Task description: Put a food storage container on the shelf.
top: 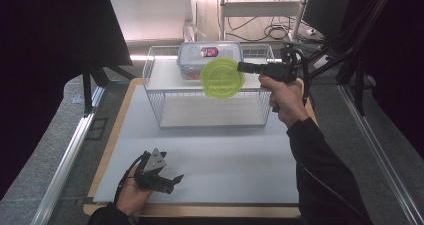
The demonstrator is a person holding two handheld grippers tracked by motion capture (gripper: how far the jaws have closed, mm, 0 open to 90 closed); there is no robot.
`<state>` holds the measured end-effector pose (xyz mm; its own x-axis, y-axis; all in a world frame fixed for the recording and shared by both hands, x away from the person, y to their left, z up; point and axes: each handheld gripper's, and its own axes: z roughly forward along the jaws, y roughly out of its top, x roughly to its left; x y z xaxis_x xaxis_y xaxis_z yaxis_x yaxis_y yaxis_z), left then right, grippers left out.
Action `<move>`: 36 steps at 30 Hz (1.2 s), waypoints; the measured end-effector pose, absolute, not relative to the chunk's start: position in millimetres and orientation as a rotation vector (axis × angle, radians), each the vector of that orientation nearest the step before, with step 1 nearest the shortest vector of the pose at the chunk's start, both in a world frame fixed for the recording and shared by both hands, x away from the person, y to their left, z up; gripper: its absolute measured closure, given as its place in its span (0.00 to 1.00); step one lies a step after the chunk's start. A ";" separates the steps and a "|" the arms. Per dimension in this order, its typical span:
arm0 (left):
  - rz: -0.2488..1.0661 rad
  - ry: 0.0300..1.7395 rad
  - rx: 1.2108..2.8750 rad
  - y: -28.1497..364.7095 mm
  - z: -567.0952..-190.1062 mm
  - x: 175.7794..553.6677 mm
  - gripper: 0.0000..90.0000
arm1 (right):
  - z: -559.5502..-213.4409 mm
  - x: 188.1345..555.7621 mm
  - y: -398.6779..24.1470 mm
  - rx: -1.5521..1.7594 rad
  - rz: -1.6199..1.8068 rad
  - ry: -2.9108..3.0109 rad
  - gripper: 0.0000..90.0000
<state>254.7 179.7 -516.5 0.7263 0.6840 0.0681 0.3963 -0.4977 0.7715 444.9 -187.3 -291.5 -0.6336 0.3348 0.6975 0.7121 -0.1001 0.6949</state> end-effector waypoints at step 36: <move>0.430 0.808 2.106 183.2 -514.5 254.2 0.04 | -263.2 533.2 -131.2 -1.432 -1.907 -1.758 0.93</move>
<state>254.2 183.2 -514.5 0.7359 0.6767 0.0226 0.3964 -0.4576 0.7959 533.2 -131.2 -263.2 -0.5206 0.4542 0.7230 0.6836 -0.2857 0.6717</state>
